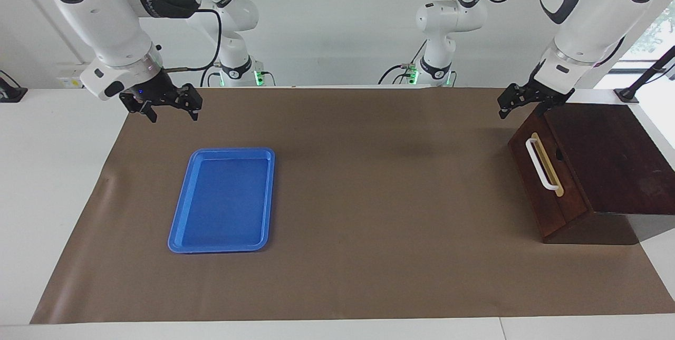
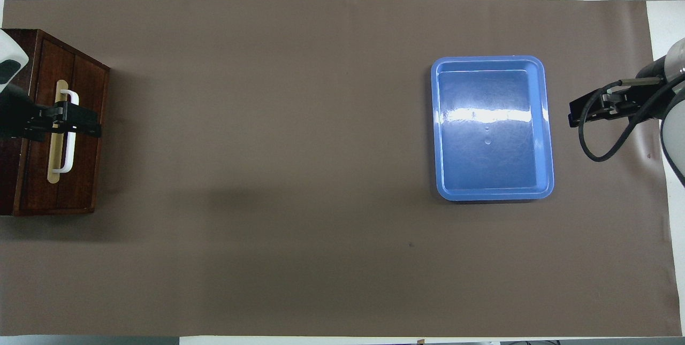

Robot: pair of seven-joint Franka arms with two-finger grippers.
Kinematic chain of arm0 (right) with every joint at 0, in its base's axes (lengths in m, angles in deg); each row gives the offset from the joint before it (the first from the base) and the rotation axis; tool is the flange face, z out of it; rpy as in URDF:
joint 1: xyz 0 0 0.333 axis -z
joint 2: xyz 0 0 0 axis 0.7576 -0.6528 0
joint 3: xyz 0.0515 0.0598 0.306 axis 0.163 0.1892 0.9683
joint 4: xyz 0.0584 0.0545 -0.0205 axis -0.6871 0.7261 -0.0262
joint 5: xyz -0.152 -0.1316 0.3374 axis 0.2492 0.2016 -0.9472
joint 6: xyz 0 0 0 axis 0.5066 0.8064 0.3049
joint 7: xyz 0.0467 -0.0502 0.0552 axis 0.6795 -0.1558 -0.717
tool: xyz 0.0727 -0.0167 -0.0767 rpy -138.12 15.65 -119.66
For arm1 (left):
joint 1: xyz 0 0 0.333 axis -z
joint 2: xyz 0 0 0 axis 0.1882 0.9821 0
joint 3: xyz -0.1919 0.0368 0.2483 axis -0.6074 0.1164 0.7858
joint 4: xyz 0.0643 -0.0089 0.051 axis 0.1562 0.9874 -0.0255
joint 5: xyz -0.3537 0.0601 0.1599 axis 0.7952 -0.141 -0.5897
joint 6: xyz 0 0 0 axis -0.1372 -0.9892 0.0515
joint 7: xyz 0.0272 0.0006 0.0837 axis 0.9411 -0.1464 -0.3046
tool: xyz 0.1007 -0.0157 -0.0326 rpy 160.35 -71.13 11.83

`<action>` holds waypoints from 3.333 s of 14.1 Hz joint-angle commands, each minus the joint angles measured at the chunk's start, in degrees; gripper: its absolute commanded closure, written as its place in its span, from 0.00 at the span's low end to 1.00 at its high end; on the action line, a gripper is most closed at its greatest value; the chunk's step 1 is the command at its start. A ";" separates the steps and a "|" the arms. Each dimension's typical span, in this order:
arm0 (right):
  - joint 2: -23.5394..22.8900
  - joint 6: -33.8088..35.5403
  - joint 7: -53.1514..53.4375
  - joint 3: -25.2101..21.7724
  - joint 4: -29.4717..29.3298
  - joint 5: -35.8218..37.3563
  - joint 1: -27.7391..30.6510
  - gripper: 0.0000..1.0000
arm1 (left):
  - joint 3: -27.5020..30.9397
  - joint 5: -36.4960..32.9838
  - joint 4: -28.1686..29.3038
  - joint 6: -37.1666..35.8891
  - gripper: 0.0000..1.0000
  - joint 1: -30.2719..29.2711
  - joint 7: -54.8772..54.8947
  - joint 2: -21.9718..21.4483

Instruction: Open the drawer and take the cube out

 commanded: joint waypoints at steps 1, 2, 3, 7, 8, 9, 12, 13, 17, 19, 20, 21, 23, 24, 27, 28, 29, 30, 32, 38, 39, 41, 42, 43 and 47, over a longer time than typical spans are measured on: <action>0.99 -1.73 9.42 0.83 1.80 -0.27 0.74 0.00 | -0.22 -5.52 5.13 6.27 0.00 1.05 0.63 -0.77; 0.82 -1.64 15.12 0.92 1.80 -0.35 0.65 0.01 | -0.91 -8.85 6.98 8.46 0.00 1.31 0.55 -0.51; 0.56 -1.72 20.40 1.00 1.71 -0.53 0.65 0.02 | -0.92 -11.32 8.56 11.01 0.00 1.49 0.37 0.28; -1.73 -3.30 43.86 1.44 0.57 -6.32 0.39 0.04 | -1.18 -23.19 9.63 14.62 0.00 3.77 -0.68 5.37; -2.69 -4.00 48.88 1.45 0.05 -7.20 -1.09 0.05 | -1.10 -25.39 10.50 15.59 0.00 4.21 -0.77 5.56; -3.83 -4.10 53.89 1.45 -1.00 -7.82 -2.33 0.05 | -1.10 -26.11 11.56 16.73 0.00 4.21 -0.86 5.56; -7.09 -6.02 65.95 1.45 -2.77 -14.57 -3.30 0.05 | -0.84 -26.90 15.25 21.04 0.00 3.69 -1.83 5.56; -7.96 -7.08 69.02 1.45 -2.86 -16.16 -4.09 0.07 | -0.83 -29.69 15.87 21.75 0.00 3.69 -1.83 5.64; -9.90 -12.52 85.63 1.45 -2.33 -23.81 -6.12 0.07 | 0.39 -31.39 16.66 23.94 0.00 3.34 -2.09 6.35; -10.08 -13.41 89.95 1.45 -1.54 -27.49 -6.82 0.07 | 2.06 -31.39 18.67 26.92 0.00 3.42 -2.18 6.35; -10.43 -13.50 90.84 1.45 -1.28 -28.38 -6.82 0.07 | 2.41 -31.39 19.73 28.25 0.00 3.34 -2.35 6.26; -10.78 -13.76 91.81 1.45 -1.19 -28.91 -6.91 0.07 | 2.85 -31.39 20.35 29.04 0.00 3.33 -3.14 6.35; -10.70 -17.00 96.80 1.45 0.82 -31.72 -7.00 0.07 | 2.86 -31.39 21.05 29.92 0.00 3.42 -6.03 6.52; -10.70 -17.98 97.18 1.45 1.79 -31.99 -7.08 0.07 | 2.77 -31.39 21.32 30.63 0.00 3.68 -7.70 6.87; -10.78 -18.86 94.48 1.45 2.59 -32.00 -8.31 0.06 | 2.51 -31.39 20.97 31.69 0.00 6.31 -18.14 8.89; -11.39 -18.86 92.45 1.45 2.59 -32.08 -9.01 0.06 | 2.33 -31.30 20.45 31.69 0.00 7.11 -20.26 9.51; -12.18 -18.60 91.30 1.45 2.16 -32.26 -9.10 0.06 | 2.16 -30.86 19.92 31.43 0.00 8.16 -21.68 9.69; -12.45 -18.25 88.51 1.53 1.89 -33.04 -9.19 0.06 | 1.63 -30.42 19.39 30.82 0.00 8.69 -22.82 9.86; -14.37 -18.33 84.62 1.45 0.76 -35.33 -10.85 0.06 | -0.39 -28.67 18.34 29.24 0.00 8.70 -24.32 10.04; -21.59 -18.07 84.61 1.45 -7.51 -34.81 -13.76 0.06 | -7.59 -23.04 12.62 22.47 0.00 8.70 -32.92 11.80; -22.38 -17.99 84.61 1.45 -9.08 -34.90 -13.85 0.07 | -8.47 -22.95 12.62 22.46 0.00 8.70 -35.12 11.80; -23.35 -17.98 84.79 1.45 -10.94 -34.98 -14.81 0.07 | -9.18 -21.03 12.53 22.64 0.00 8.70 -38.12 11.80; -23.70 -18.07 84.79 1.45 -11.20 -35.07 -14.91 0.07 | -9.71 -20.41 12.53 22.64 0.00 8.78 -38.47 11.80; -23.71 -18.51 84.96 1.45 -11.21 -35.16 -15.08 0.08 | -9.89 -20.23 12.53 22.55 0.00 8.78 -38.83 11.80; -24.41 -20.62 86.80 1.45 -11.21 -35.95 -16.40 0.08 | -9.89 -17.95 8.95 18.88 0.00 8.61 -38.65 11.53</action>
